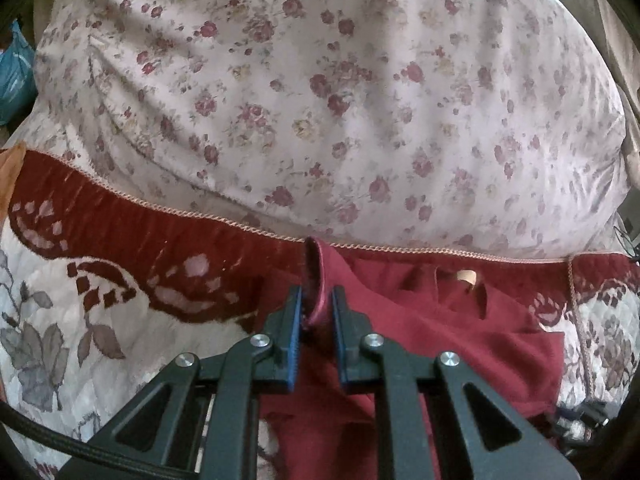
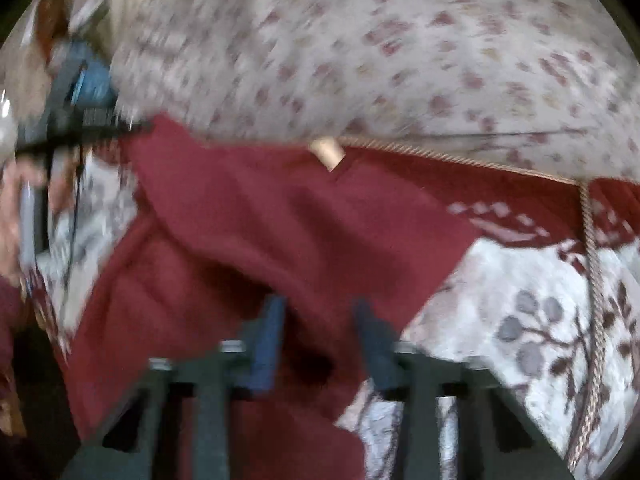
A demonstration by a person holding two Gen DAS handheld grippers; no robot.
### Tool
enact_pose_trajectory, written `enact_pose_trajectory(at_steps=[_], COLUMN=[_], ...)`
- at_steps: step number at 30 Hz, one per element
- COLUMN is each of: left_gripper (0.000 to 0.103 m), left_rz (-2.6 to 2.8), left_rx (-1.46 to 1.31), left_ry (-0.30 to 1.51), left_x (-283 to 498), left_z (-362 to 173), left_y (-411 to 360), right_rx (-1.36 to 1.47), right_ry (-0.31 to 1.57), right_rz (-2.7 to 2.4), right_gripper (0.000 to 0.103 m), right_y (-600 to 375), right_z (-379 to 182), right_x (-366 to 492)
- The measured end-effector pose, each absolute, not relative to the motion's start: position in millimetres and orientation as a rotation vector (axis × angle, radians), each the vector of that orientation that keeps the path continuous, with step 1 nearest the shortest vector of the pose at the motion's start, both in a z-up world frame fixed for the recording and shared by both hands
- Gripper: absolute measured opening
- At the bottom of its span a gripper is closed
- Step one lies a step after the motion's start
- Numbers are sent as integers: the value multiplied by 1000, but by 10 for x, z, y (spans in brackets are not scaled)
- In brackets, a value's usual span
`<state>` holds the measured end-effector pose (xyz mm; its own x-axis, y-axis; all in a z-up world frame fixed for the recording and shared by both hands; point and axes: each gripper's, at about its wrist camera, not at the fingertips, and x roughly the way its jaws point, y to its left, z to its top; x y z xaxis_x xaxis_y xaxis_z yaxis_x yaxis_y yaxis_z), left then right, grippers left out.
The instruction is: Fold small clothes
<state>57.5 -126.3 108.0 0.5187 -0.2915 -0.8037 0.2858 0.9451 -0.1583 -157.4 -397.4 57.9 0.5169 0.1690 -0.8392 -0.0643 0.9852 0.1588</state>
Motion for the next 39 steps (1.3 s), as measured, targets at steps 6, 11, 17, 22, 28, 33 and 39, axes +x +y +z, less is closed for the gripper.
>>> enact_pose_trajectory(at_steps=[6,11,17,22,28,33,39], left_gripper=[14,14,14,14,15,16,18], left_rz=[-326,-320,-328,-376,-325,-325,-295], left_rx=[-6,-2,-17,-43,32,23,34], left_ry=[998,1000,994,994,1079,1075,1064], left_x=[579,550,547,525,523,527,544], left_z=[952,925,967,966,432,386,374], left_y=[-1112,-1119,-1152,-1214,-1441,-1427,-1431], right_rx=[104,290,426,341,263,327,219], right_ry=[1065,950,1051,919,966,944,965], right_rz=[312,35,-37,-92,-224,-254,-31], right_gripper=[22,66,33,10,11,34,35], right_y=[-3911,-4543,-4824,-4911,-5082,-5144,-4514], right_z=[617,788,260,583,357,475,689], right_x=[-1773,-1592,-1096,-1098,-945,-1171,-1378])
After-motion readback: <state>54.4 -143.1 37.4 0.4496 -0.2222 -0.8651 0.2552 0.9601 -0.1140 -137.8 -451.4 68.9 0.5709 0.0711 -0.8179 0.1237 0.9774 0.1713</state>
